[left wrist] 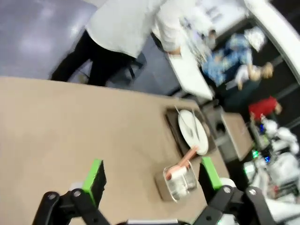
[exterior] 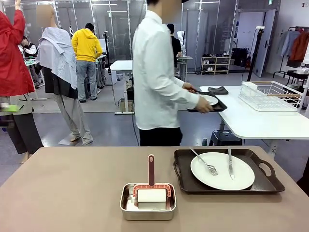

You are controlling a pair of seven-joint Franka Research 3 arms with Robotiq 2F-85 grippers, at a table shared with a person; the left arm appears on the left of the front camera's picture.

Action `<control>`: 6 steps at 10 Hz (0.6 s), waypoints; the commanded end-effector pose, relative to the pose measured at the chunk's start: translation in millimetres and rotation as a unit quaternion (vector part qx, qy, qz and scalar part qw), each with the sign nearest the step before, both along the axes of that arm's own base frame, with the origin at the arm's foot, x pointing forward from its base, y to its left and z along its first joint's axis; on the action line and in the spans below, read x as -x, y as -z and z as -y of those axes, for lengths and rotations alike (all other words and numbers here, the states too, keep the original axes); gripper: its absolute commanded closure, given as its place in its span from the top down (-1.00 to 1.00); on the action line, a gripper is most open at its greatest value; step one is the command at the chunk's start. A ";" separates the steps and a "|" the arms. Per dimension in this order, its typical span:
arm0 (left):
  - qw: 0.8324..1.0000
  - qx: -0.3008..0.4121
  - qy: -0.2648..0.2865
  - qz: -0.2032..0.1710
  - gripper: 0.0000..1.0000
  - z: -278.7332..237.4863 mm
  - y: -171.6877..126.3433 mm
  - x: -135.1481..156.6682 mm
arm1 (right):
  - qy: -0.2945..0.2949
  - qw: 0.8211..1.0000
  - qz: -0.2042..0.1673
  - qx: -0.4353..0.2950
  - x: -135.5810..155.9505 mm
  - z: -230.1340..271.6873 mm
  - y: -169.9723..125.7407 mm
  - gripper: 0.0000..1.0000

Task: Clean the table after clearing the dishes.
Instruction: When the left (or right) Handle tray is removed, use the left hand (or right hand) to clean the left (or right) side of the table with the Lint Roller.

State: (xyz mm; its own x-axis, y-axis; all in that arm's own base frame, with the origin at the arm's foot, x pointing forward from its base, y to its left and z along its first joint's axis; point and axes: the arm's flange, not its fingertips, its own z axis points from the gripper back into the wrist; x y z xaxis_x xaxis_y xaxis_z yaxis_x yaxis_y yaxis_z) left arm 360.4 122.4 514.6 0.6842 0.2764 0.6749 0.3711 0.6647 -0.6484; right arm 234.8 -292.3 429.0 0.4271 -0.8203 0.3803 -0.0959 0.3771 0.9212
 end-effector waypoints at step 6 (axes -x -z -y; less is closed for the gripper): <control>0.875 -0.227 0.427 0.017 1.00 226.1 29.5 -54.1 | 0.005 1.000 0.006 -0.005 1.3 0.9 -3.8 1.00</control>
State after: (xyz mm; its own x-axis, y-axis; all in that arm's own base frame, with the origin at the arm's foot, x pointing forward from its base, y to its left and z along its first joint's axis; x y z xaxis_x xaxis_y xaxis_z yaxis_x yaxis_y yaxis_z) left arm 408.0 -117.0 478.7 0.5630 -0.5877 0.5811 0.8262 0.3833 -0.4129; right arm 235.0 -292.3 428.9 0.4276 -0.8201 0.3803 -0.0946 0.3778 0.9210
